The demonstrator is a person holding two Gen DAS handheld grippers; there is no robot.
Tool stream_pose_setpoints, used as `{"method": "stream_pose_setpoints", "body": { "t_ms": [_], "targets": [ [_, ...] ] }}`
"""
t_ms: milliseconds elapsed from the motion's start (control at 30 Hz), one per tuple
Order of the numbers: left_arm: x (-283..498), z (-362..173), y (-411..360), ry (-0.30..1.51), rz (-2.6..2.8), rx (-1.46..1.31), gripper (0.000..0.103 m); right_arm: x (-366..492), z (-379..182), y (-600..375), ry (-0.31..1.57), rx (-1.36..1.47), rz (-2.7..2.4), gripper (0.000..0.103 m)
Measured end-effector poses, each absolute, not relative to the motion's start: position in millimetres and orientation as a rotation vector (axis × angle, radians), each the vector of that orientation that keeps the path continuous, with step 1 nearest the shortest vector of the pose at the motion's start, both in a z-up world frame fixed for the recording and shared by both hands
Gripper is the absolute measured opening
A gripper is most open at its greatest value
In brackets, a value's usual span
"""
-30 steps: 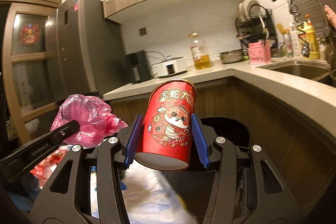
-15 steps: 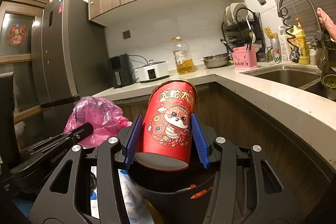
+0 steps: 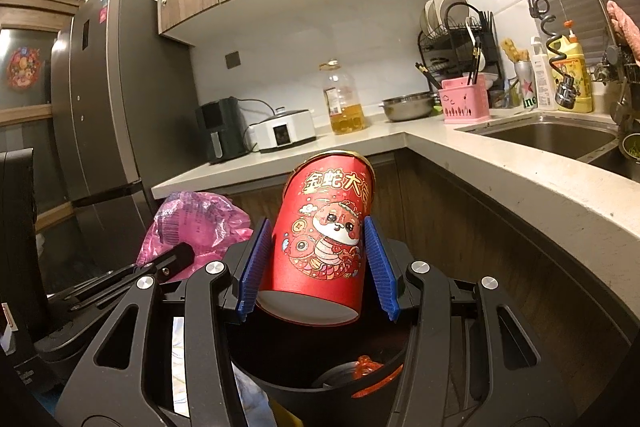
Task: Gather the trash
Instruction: 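Open both tools to drop the red cup and pink bag into the bin, then move both tools back over the table toward the remaining bags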
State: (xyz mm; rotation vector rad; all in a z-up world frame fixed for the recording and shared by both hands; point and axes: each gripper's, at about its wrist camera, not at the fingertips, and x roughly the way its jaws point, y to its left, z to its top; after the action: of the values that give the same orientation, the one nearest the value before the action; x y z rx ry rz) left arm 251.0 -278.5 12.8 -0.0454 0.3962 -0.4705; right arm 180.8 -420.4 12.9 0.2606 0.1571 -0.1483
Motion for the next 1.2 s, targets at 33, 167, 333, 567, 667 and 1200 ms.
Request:
{"method": "stream_pose_setpoints", "body": {
  "t_ms": [33,167,333,567,667,1200],
  "targets": [
    [253,12,-280,0.399,-0.472,-0.043,0.002,182,12,-421,0.16,0.263,-0.148,0.047],
    [257,9,-284,0.406,-0.478,-0.034,0.002,189,10,-423,0.168,0.272,-0.143,0.048],
    [262,5,-291,0.411,-0.486,-0.022,0.003,196,9,-428,0.172,0.281,-0.14,0.048],
    [271,-3,-296,0.437,-0.498,-0.012,0.017,199,8,-436,0.171,0.313,-0.132,0.056],
    [271,-9,-298,0.449,-0.506,-0.004,0.035,196,8,-441,0.166,0.322,-0.154,0.06],
    [246,-12,-255,0.445,-0.369,-0.021,0.087,177,11,-426,0.186,0.296,-0.171,0.077]
  ]
}}
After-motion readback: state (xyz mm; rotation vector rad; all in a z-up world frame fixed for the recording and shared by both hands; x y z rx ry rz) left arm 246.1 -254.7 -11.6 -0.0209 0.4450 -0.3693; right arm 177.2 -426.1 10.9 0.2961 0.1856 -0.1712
